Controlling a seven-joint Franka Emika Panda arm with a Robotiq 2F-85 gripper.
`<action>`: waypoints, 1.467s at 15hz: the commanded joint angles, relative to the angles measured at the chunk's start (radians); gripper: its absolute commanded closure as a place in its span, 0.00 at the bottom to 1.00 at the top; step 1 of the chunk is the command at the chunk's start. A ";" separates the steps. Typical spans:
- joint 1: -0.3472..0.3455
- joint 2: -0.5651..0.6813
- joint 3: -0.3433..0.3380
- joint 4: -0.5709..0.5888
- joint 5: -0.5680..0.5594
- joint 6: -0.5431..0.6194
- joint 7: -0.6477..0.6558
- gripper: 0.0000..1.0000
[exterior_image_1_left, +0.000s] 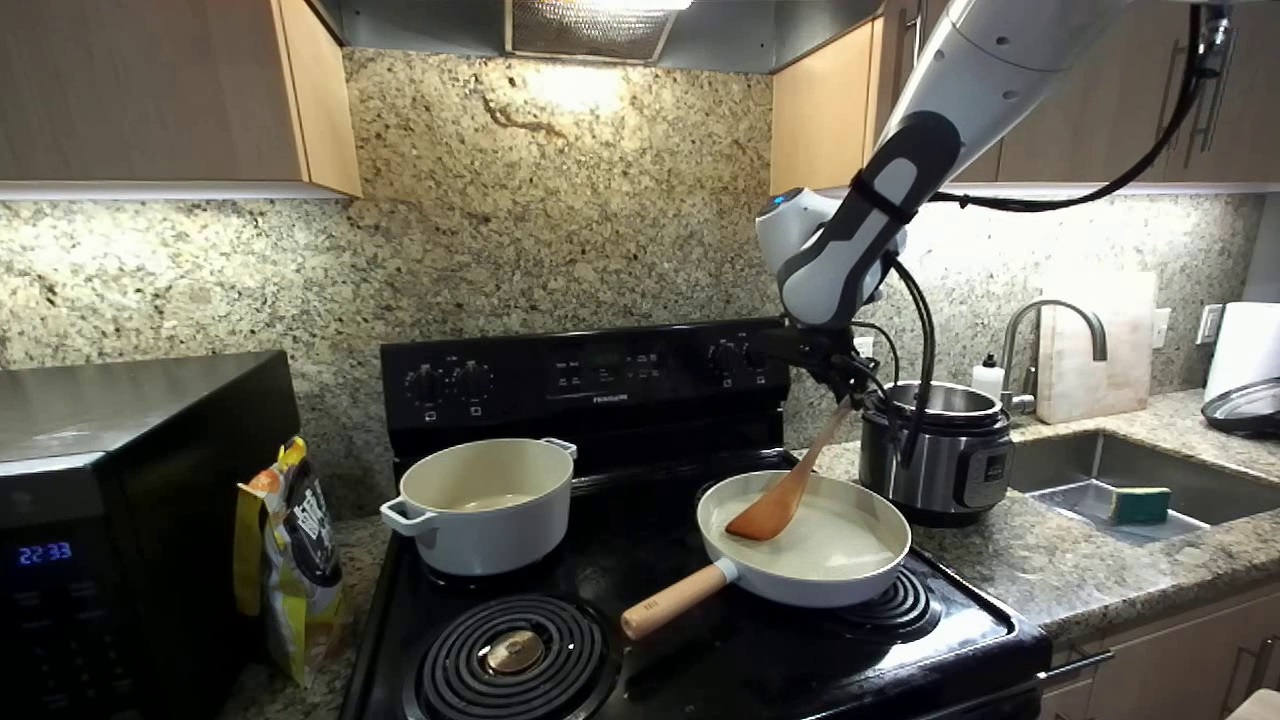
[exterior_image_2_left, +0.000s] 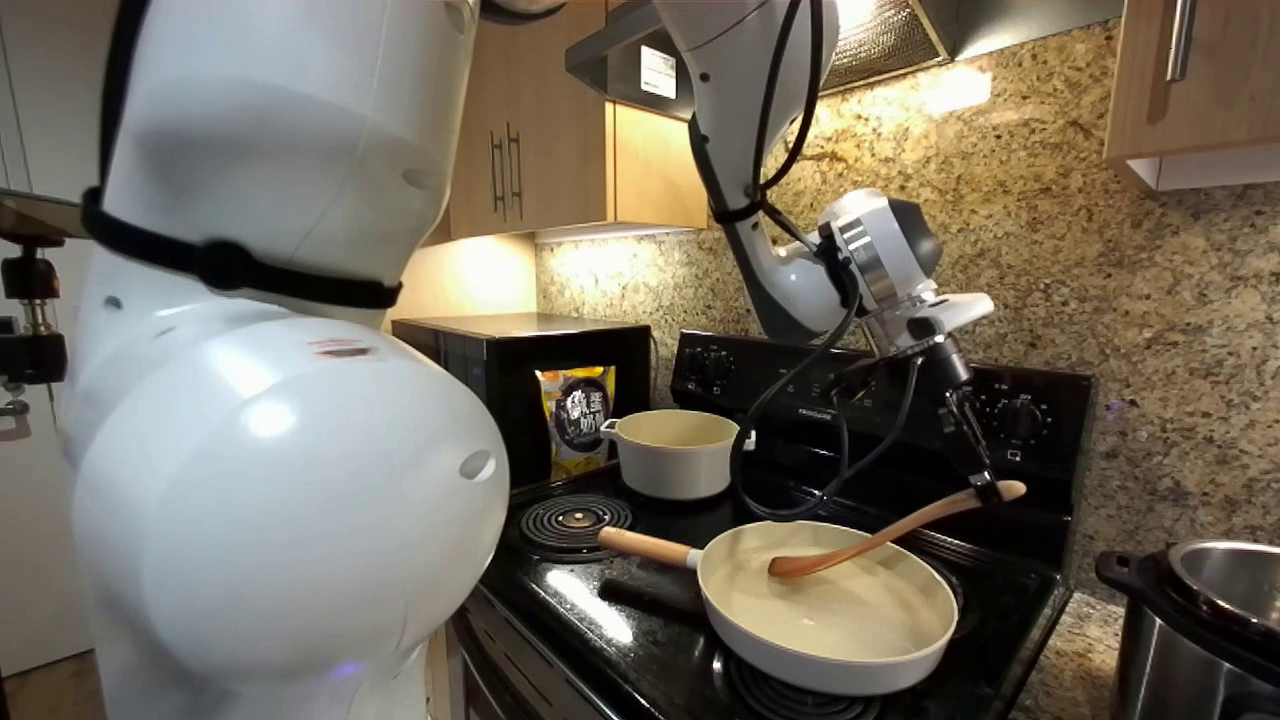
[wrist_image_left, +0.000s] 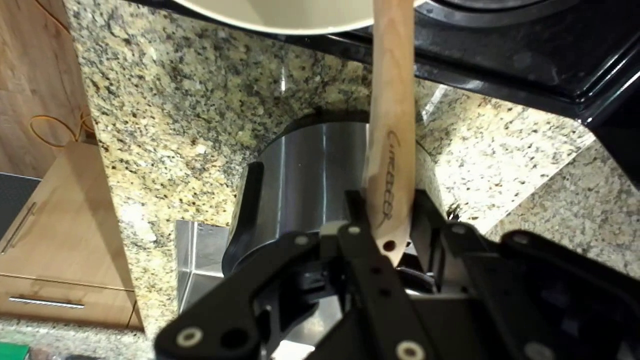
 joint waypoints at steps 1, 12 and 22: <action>0.020 0.011 0.006 -0.002 -0.007 -0.018 0.014 0.89; 0.026 -0.034 -0.007 -0.150 -0.010 0.032 0.083 0.89; -0.034 -0.139 -0.056 -0.260 -0.025 0.025 0.080 0.89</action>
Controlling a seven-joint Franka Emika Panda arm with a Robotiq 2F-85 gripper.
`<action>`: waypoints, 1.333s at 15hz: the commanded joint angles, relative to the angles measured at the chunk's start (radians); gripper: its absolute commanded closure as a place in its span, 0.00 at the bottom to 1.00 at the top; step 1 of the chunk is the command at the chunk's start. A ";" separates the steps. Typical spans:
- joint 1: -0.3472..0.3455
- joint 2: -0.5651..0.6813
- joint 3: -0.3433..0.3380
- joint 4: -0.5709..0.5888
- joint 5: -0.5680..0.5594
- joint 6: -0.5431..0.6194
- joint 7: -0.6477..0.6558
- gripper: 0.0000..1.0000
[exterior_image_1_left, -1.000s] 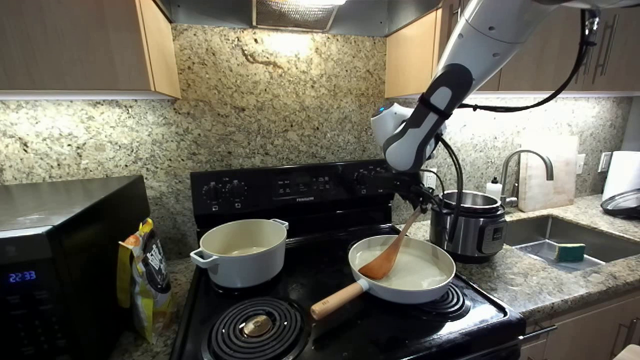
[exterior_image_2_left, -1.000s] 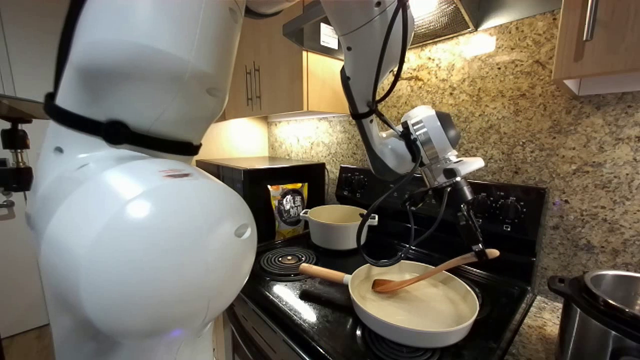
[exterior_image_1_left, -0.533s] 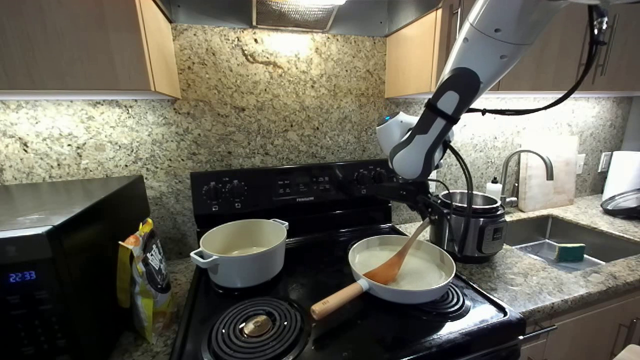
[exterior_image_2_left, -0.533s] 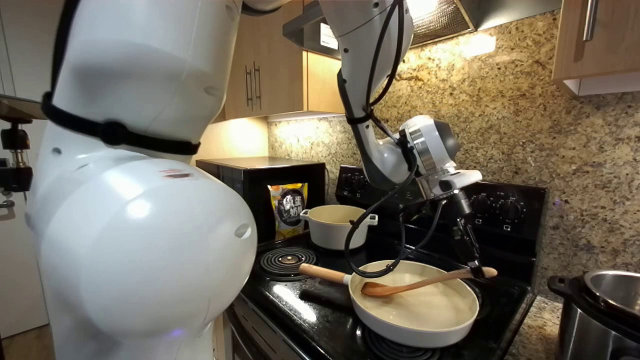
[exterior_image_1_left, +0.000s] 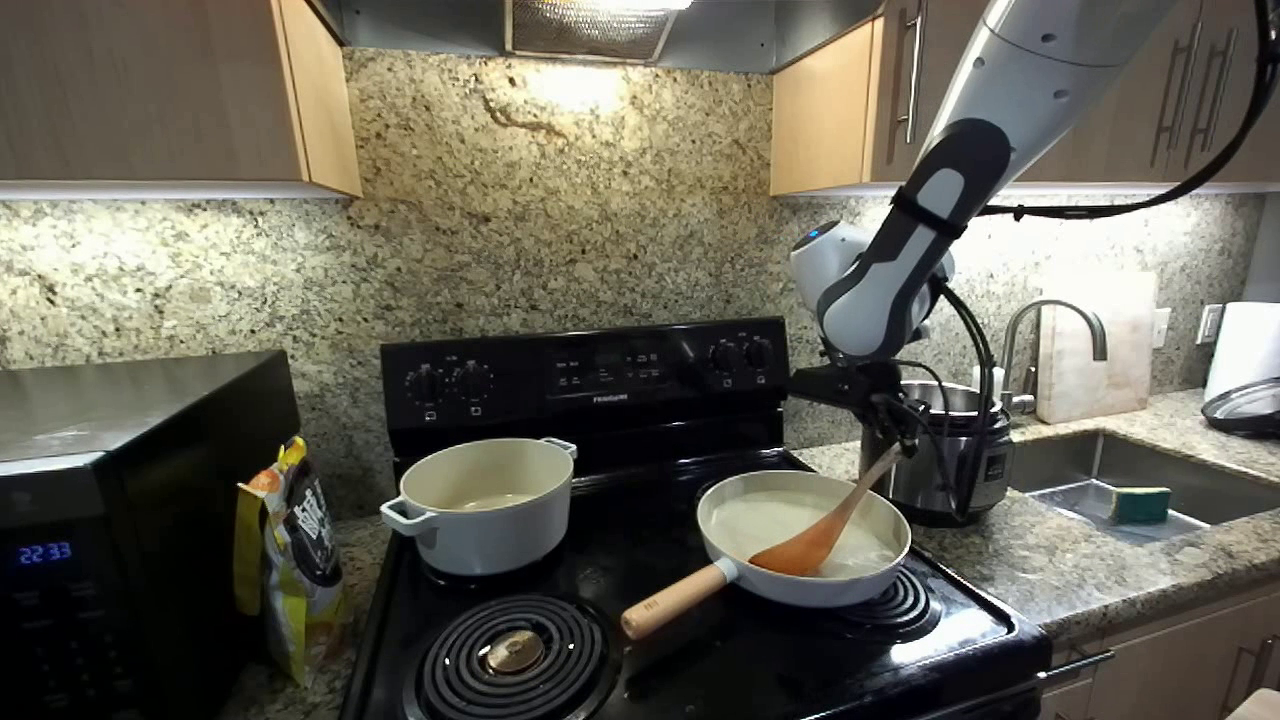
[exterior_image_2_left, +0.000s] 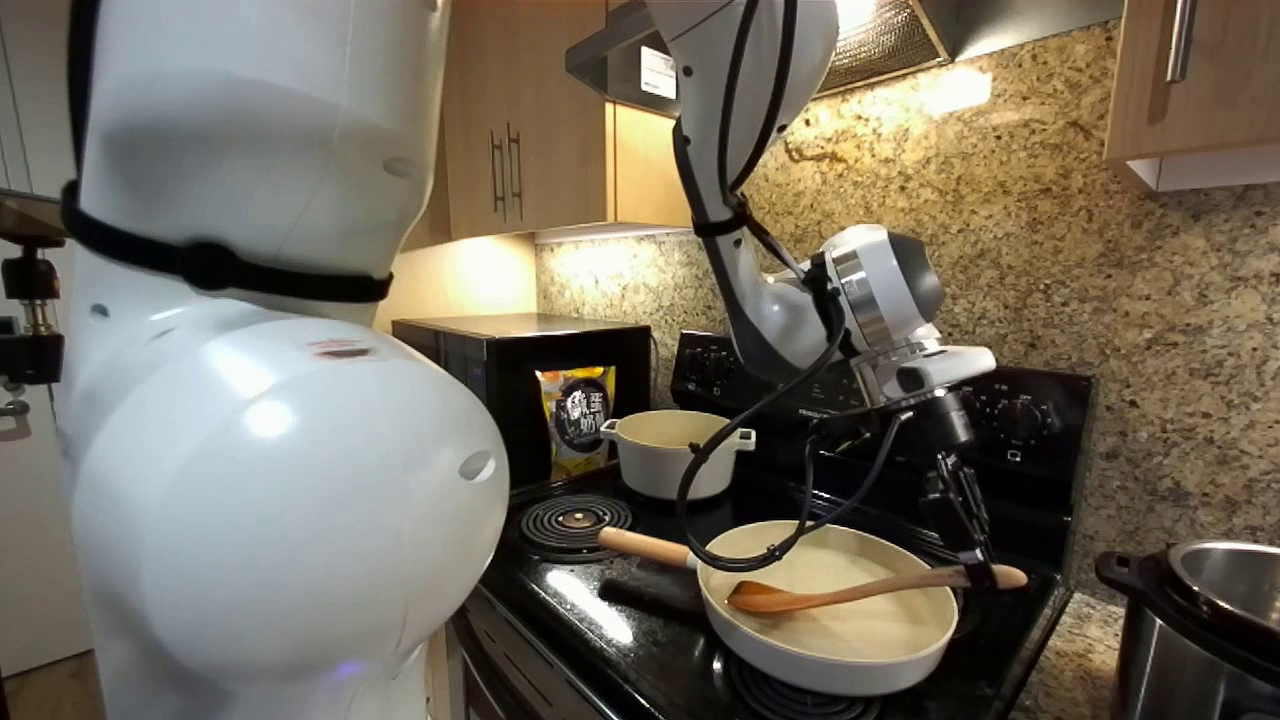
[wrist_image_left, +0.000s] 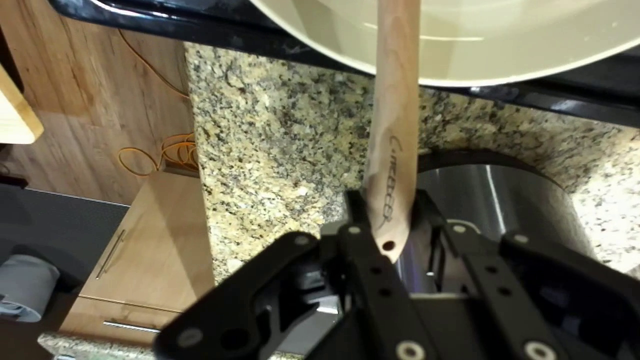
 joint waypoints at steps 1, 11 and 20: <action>-0.040 -0.074 -0.007 -0.053 -0.026 0.014 -0.002 0.89; -0.121 -0.059 -0.029 0.003 0.001 0.022 -0.123 0.89; -0.112 -0.010 -0.025 0.154 -0.009 -0.052 -0.120 0.89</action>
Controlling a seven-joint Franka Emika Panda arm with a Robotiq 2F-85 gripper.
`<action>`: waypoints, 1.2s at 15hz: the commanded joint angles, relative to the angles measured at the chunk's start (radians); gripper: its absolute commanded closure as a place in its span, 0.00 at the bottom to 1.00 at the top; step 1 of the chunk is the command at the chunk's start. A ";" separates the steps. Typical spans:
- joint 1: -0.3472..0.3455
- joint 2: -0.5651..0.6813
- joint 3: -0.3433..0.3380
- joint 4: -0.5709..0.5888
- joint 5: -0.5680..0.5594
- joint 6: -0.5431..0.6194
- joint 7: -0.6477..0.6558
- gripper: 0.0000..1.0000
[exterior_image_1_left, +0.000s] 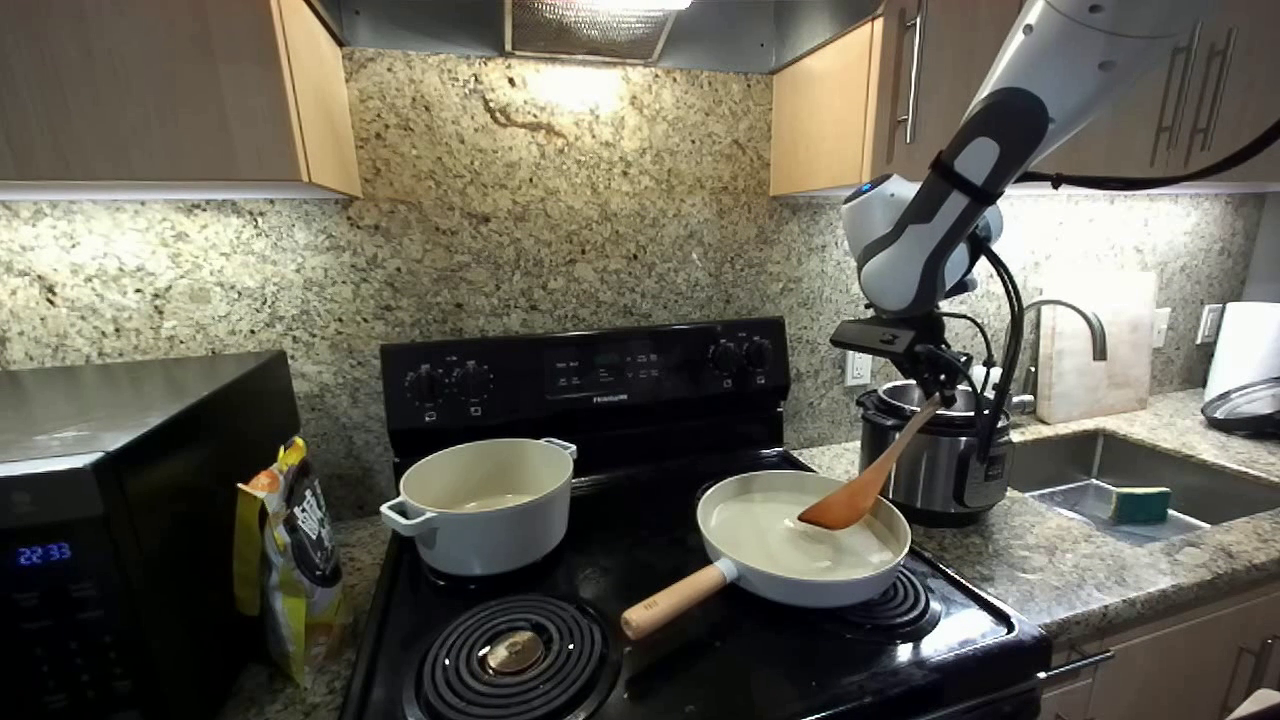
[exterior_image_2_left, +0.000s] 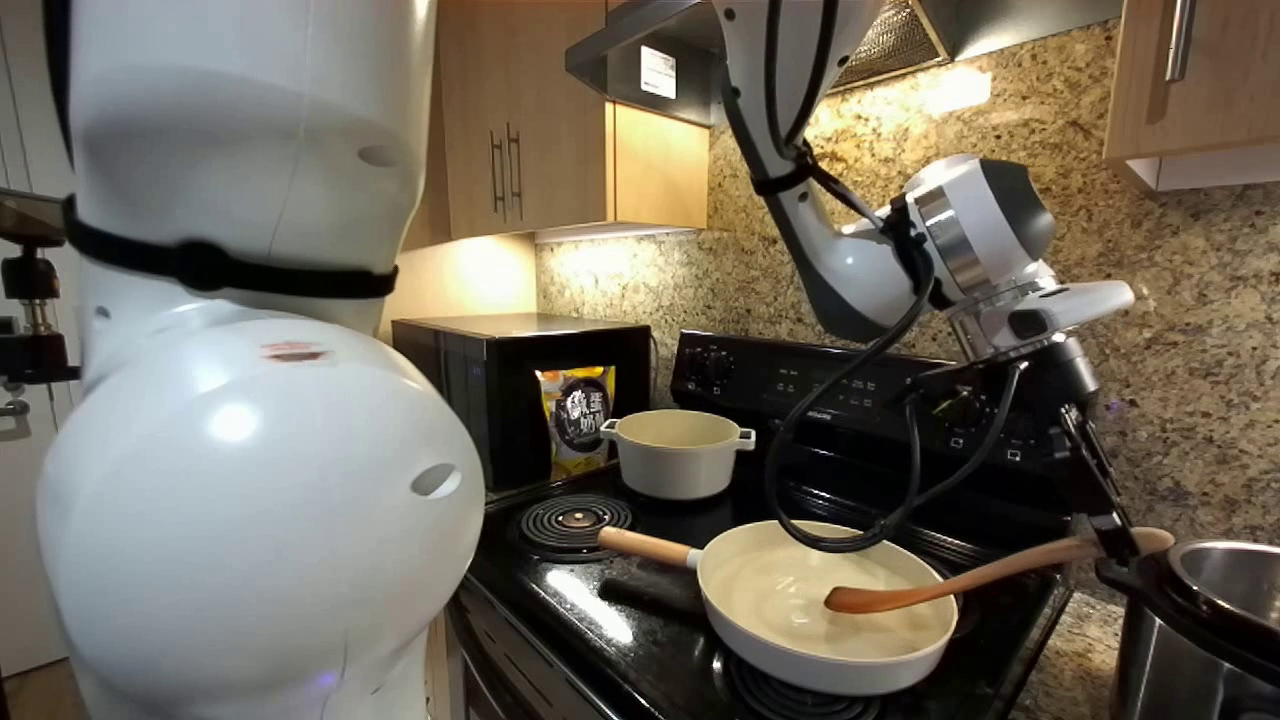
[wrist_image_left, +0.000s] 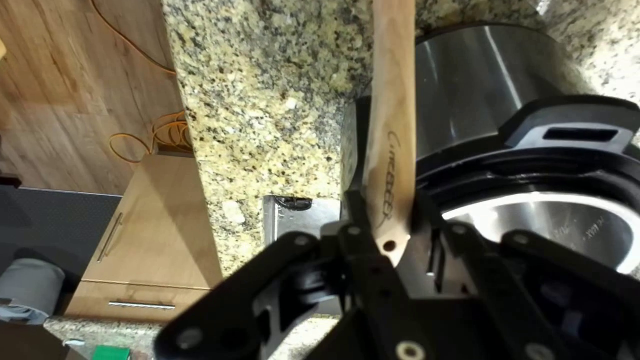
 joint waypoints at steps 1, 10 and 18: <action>0.004 0.033 0.011 0.072 -0.008 -0.051 -0.018 0.89; 0.063 0.131 0.055 0.206 0.002 -0.129 -0.018 0.89; 0.126 0.191 0.084 0.232 0.002 -0.135 -0.011 0.89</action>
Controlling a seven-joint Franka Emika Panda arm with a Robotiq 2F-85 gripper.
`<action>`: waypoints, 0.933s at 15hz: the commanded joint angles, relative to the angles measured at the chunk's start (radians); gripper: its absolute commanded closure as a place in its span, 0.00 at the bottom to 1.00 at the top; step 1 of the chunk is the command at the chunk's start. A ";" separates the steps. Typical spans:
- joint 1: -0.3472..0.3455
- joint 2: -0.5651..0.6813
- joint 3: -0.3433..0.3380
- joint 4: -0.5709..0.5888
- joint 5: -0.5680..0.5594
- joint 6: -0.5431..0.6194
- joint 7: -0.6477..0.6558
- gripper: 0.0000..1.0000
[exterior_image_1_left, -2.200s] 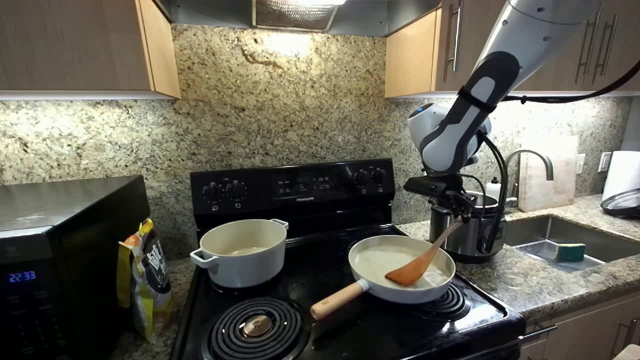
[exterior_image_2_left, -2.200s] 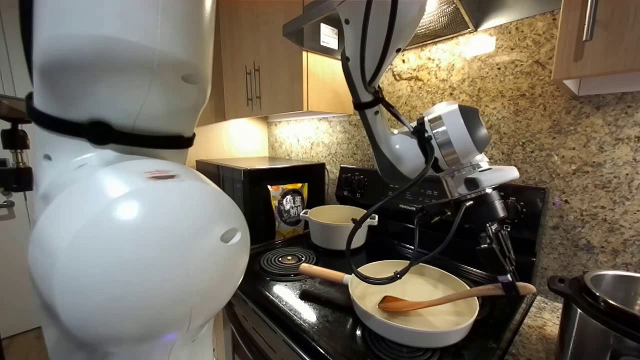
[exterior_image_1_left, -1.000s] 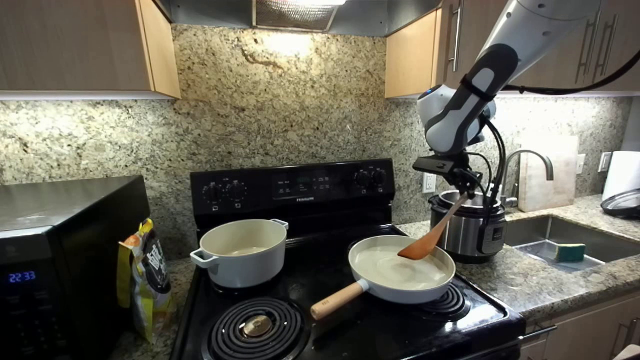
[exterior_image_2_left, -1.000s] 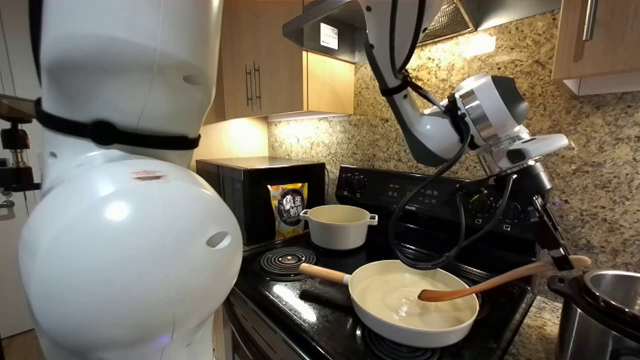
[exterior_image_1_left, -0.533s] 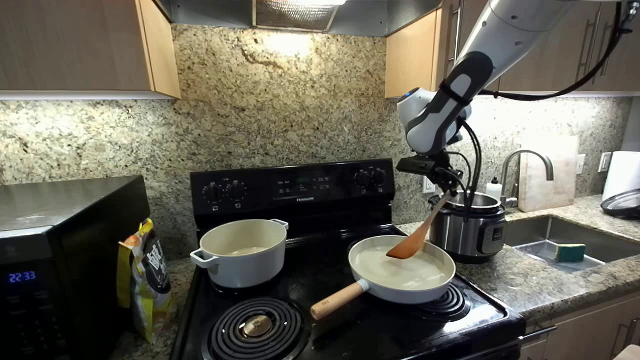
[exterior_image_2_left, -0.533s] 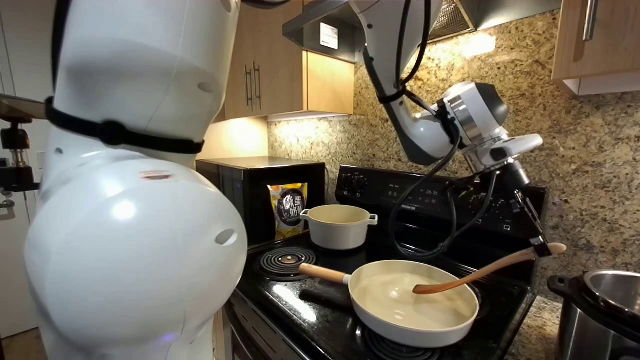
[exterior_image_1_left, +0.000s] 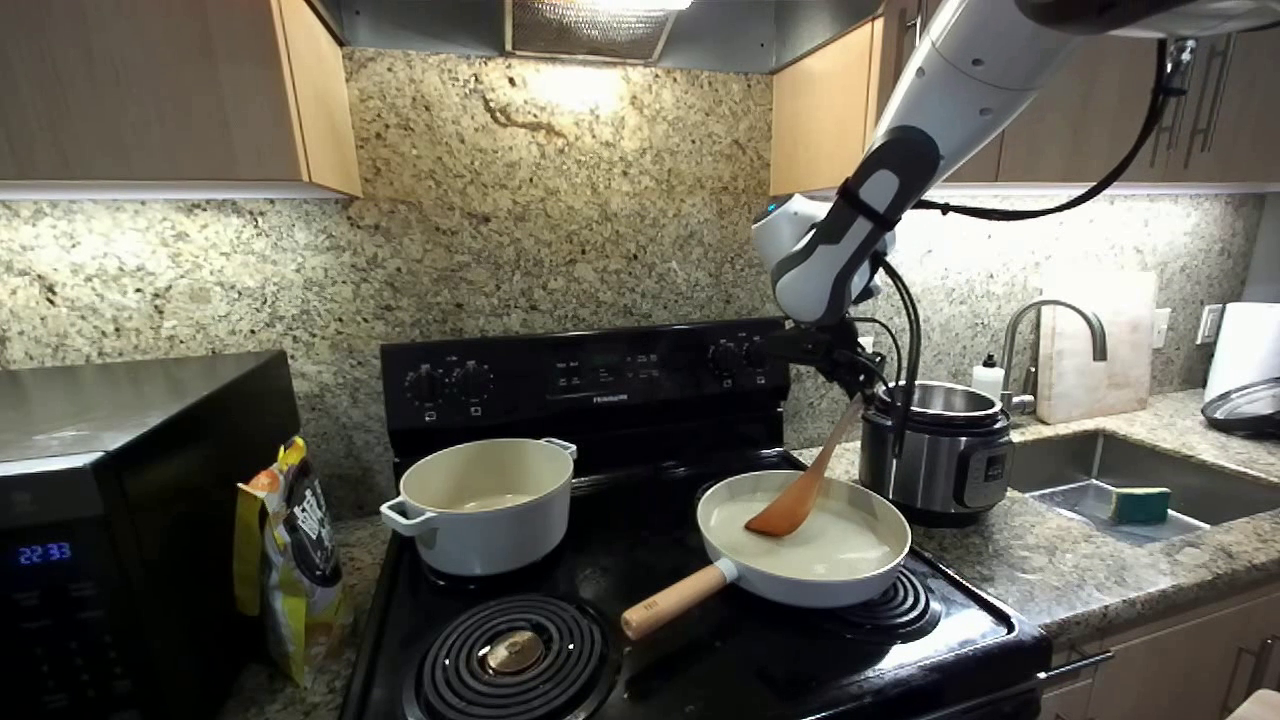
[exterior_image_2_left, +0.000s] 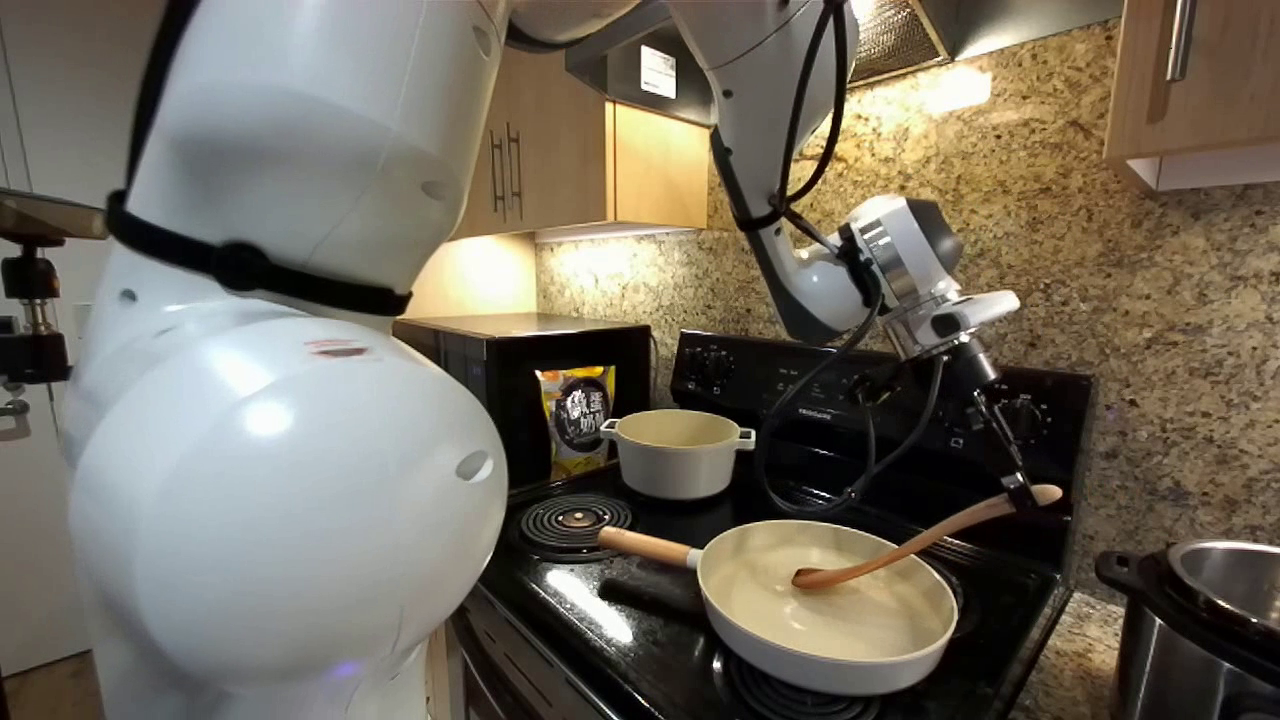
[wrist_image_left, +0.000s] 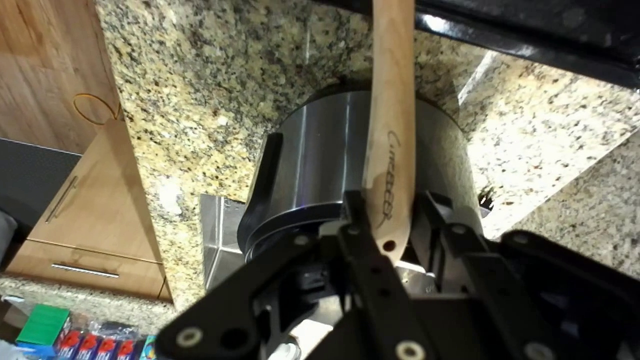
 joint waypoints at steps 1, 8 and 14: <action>0.029 0.020 0.013 0.017 0.001 -0.024 -0.011 0.89; 0.066 0.045 0.031 -0.039 0.011 -0.007 0.002 0.89; 0.052 0.002 -0.004 -0.154 0.008 0.000 0.040 0.89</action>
